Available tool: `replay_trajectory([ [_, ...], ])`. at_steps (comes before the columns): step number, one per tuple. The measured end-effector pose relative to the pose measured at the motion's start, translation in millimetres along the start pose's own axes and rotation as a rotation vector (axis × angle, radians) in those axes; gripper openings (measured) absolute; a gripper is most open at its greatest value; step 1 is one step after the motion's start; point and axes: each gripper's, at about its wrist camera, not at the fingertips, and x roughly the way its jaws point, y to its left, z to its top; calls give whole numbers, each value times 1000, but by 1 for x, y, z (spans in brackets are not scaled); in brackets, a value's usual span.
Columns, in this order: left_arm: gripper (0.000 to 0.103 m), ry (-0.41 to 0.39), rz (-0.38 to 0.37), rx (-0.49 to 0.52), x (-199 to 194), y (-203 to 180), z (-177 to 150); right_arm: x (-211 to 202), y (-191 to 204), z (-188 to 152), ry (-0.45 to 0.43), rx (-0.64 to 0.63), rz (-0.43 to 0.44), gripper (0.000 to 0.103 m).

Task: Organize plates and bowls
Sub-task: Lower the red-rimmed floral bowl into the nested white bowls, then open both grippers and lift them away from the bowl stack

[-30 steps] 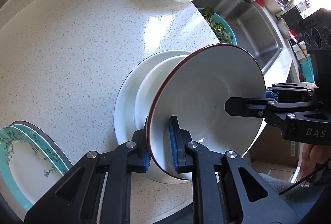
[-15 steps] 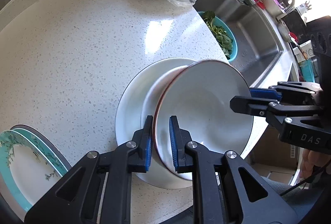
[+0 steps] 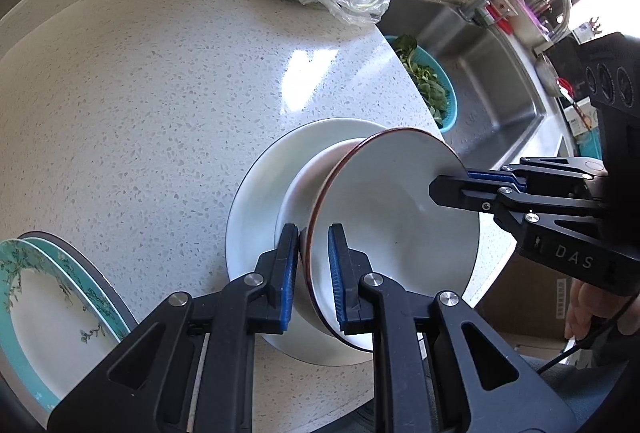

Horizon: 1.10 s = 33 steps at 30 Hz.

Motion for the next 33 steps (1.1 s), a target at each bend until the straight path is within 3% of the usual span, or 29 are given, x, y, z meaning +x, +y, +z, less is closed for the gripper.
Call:
replay_trajectory([
  [6, 25, -35, -12, -28, -8, 2, -6, 2, -3, 3, -28, -8, 19, 11],
  [9, 45, -57, -36, -34, -13, 0, -7, 5, -3, 6, -26, -18, 26, 11],
  [15, 70, -136, 4, -27, -27, -6, -9, 9, 2, 9, -11, -51, 31, 12],
  [25, 70, -178, 57, -117, -39, 8, -17, 7, -2, 6, 1, -82, 66, 15],
  [26, 70, -182, 76, -127, -40, 9, -20, 5, -4, 7, -3, -83, 75, 26],
  [27, 70, -185, 87, -134, -40, 9, -23, 1, -7, 8, -8, -82, 88, 46],
  [29, 70, -202, 103, -170, -45, 10, -30, -9, -11, 11, -37, -84, 114, 66],
  [33, 71, -232, 134, -199, -56, 9, -43, -24, -19, 18, -78, -102, 126, 73],
])
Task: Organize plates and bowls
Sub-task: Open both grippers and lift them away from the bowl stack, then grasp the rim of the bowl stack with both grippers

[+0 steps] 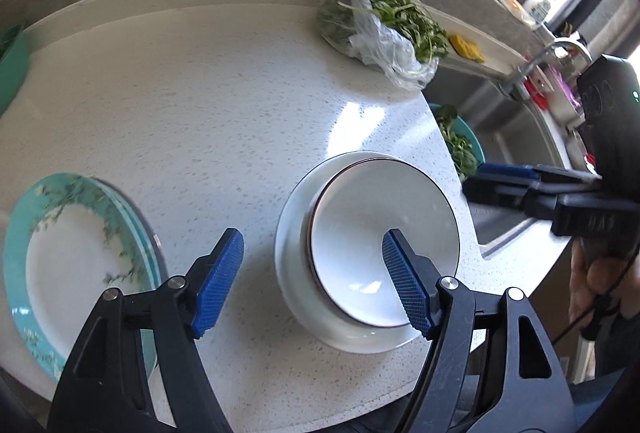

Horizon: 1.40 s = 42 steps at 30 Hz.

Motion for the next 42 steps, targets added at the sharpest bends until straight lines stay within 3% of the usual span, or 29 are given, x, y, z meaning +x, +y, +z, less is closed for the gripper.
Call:
replay_trajectory([
  [4, 76, -21, 31, -4, -16, 10, -10, -11, -7, 3, -33, 26, -2, 77],
  [11, 85, -51, -8, -12, -30, 28, -23, -18, -8, -10, -47, 67, -83, 77],
  [13, 102, -53, -12, -26, -31, 32, -31, -20, -10, -13, -38, 62, -112, 77],
  [18, 103, -55, 15, -99, -34, 40, -58, -15, -28, -8, -6, 54, -121, 77],
  [26, 103, -43, 102, -339, -11, 44, -101, 13, -41, 2, 111, -110, -63, 77],
  [33, 103, -31, 184, -426, 7, 34, -118, 35, -37, 0, 180, -211, 8, 77],
  [42, 103, -31, 232, -436, 23, 31, -115, 64, -29, 2, 242, -315, 20, 75],
])
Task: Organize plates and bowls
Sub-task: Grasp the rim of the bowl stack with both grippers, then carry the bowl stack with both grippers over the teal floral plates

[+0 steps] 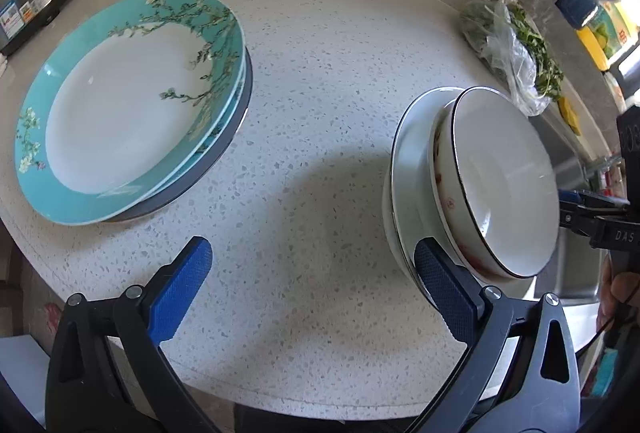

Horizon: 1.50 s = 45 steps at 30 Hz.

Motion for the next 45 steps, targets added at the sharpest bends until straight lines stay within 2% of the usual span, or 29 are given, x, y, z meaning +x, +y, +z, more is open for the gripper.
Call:
replay_trajectory([
  [8, 102, 28, 56, 25, 25, -14, 15, 16, 2, 9, 18, -71, -1, 71],
  [11, 94, 26, 36, 33, 32, -16, 19, 23, 3, 9, 27, -93, 22, 65],
  [13, 78, 23, -7, 33, 36, -19, 22, 26, 4, 8, 18, -105, 33, 64],
  [14, 75, 17, -17, 37, 37, -21, 24, 26, 5, 8, 11, -117, 37, 64],
  [16, 59, 14, -31, 58, 40, -27, 28, 26, 6, 7, 4, -128, 52, 59],
  [17, 55, 14, -35, 66, 41, -30, 29, 27, 7, 7, 2, -132, 60, 55],
  [19, 41, 22, -47, 85, 46, -39, 33, 28, 10, 6, -3, -143, 75, 50],
  [22, 32, 27, -73, 96, 51, -47, 38, 29, 8, 5, -6, -126, 103, 43],
  [24, 27, 30, -84, 106, 50, -51, 37, 29, 5, 5, -4, -106, 131, 35],
  [25, 22, 32, -86, 117, 51, -56, 39, 29, 5, 5, -6, -104, 137, 32],
  [26, 19, 33, -88, 126, 50, -58, 37, 28, 7, 5, -8, -108, 143, 24],
  [27, 13, 34, -88, 143, 51, -65, 38, 27, 11, 4, -9, -115, 145, 24],
  [29, 13, 28, -57, 157, 51, -71, 38, 29, 15, 4, -14, -120, 123, 24],
  [36, 12, 25, -57, 156, 52, -76, 37, 29, 18, 3, -22, -93, 112, 22],
  [45, 12, 14, -59, 160, 28, -63, 27, 22, 21, -6, -22, -61, 106, 22],
])
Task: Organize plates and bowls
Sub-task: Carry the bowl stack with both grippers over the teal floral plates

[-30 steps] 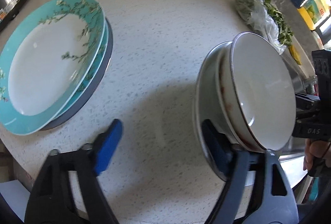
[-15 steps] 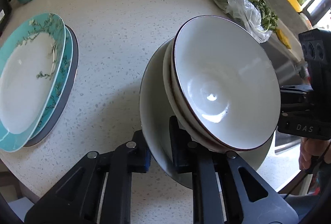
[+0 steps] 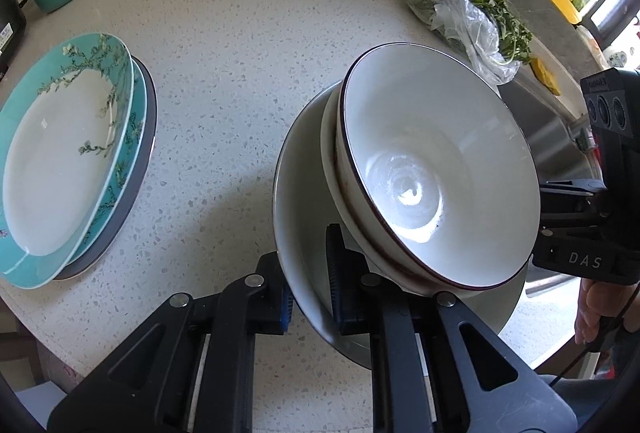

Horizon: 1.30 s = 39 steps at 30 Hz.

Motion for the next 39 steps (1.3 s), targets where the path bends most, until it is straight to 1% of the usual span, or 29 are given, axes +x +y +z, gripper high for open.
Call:
replay_trajectory([
  [9, 12, -27, -7, 12, -39, 0, 3, -27, 22, 4, -29, -10, -18, 22],
  [15, 12, -49, -4, 4, -74, 22, 9, -43, 54, 23, -63, -45, -19, 22],
  [19, 12, -67, 14, -7, -99, 51, 16, -42, 84, 41, -76, -79, -7, 22],
  [24, 12, -86, 49, -18, -130, 101, 26, -30, 126, 65, -78, -125, 9, 22],
  [29, 12, -96, 66, -30, -145, 147, 36, -14, 168, 89, -79, -159, 19, 22],
  [34, 12, -99, 69, -41, -154, 194, 44, 2, 195, 108, -75, -170, 20, 22],
  [36, 12, -93, 66, -45, -153, 215, 47, 11, 203, 114, -69, -168, 19, 22],
  [39, 12, -83, 67, -44, -146, 234, 49, 25, 210, 121, -60, -162, 19, 22],
])
